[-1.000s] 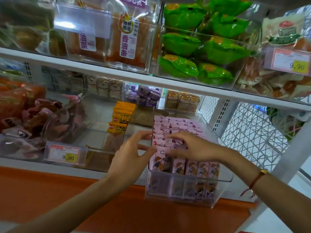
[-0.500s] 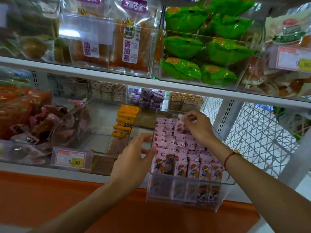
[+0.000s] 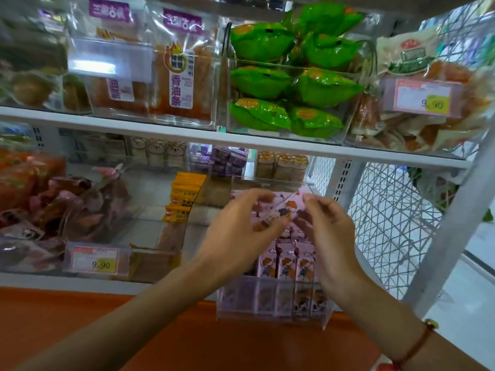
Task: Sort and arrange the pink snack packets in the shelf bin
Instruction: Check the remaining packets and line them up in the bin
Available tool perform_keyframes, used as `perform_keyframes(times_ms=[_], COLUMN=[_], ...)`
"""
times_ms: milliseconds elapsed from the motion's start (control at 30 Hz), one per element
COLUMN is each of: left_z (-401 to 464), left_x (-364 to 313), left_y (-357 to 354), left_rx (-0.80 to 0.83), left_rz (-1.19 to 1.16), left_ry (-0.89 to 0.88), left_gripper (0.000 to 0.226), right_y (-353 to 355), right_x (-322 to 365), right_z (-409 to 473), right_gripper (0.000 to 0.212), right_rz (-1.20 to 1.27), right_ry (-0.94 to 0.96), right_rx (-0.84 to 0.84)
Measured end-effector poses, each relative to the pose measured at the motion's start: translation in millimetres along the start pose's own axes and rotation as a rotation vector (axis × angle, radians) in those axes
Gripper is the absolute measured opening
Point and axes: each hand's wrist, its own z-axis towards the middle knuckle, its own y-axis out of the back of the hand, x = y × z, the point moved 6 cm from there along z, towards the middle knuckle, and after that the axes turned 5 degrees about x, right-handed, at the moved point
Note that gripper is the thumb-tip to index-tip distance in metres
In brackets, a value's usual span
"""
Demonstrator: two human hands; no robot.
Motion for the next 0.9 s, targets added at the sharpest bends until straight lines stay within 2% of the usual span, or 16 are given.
perform_keyframes(times_ms=[100,233,367,500,567,633,700,767,900], left_z=[-14.1,-22.1,-21.1,-18.8,-18.1,-17.2,-16.3,-16.2,-18.6], left_x=[5.7,10.7,7.1,9.2,7.7,9.2,13.2,15.5,9.7], left_y=[-5.5,-5.3,-1.6,2.5,2.4,-0.5,-6.3,-11.6,-7.4], left_rx=[-0.011,0.032,0.014,-0.016,-0.026,-0.016,0.022,0.058,0.001], left_rz=[0.053,0.069,0.069,0.048,0.031,-0.099,-0.255,-0.286,-0.104], left_ry=[-0.028,-0.020,-0.013,-0.002,-0.011,0.026,0.082,0.092,0.015], left_gripper=[0.035,0.050,0.057,0.043,0.039,0.039,0.041,0.038,0.045], right_y=[-0.4,2.2,4.9,5.6,0.8,-5.7,-10.4,-8.5,-0.1], right_x=[-16.9,-25.8,-20.5,-18.4,-12.4,-6.0,-4.4,-4.7,-4.9], right_z=[-10.5,-14.2,-11.9,-9.4,-6.1,-4.4,-4.6,-3.6,-0.3], right_gripper=[0.013,0.013,0.013,0.011,0.023,0.036,0.031,0.027,0.038], right_rz=[0.133,0.164,0.204,0.228,0.176,0.073,-0.002,-0.045,-0.019], right_ry=[-0.206,-0.323,-0.309,-0.298,-0.245,-0.187,-0.155,-0.124,-0.095], right_rx=[0.055,0.055,0.057,0.110,0.216,0.352,0.447,0.437,0.302])
